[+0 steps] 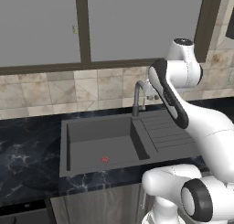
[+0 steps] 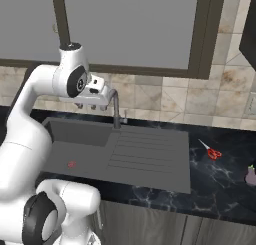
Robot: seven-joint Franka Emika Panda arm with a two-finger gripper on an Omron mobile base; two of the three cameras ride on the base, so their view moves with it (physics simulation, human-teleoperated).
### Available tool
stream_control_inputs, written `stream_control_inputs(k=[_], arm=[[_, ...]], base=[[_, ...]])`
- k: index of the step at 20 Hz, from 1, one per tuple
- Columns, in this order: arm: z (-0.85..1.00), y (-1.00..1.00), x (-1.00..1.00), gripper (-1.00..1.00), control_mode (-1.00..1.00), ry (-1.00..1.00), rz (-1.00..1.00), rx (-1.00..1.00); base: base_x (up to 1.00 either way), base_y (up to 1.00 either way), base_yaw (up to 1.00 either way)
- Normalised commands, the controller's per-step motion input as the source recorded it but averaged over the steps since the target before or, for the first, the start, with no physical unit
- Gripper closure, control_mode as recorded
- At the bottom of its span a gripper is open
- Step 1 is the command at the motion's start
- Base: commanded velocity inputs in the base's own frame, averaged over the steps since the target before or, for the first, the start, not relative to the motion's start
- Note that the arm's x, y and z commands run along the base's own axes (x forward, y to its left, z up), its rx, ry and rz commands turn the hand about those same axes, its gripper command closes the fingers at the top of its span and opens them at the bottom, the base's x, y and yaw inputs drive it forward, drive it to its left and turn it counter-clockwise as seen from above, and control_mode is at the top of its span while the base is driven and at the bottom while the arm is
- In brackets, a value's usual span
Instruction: Turn on the sink faucet. Then move the eggplant from the counter to the sink. Turn off the sink. Move the vegetable from the sink to the pot next to the stove. Finally move the pot to the front right burner.
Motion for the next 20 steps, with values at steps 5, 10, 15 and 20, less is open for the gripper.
stream_control_inputs(k=[5,10,15,20], arm=[[-0.25,-0.22,0.00,-1.00,-1.00,0.00,0.00,0.01],[-0.40,-0.74,-0.01,-1.00,-1.00,-0.02,0.00,0.14],[-0.40,-0.80,0.20,-1.00,-1.00,0.05,0.03,0.19],[-0.46,-0.38,0.26,-1.00,-1.00,-0.07,0.18,0.11]], base=[[0.00,0.00,0.00],[0.00,0.00,0.00],[0.00,0.00,0.00],[0.00,0.00,0.00]])
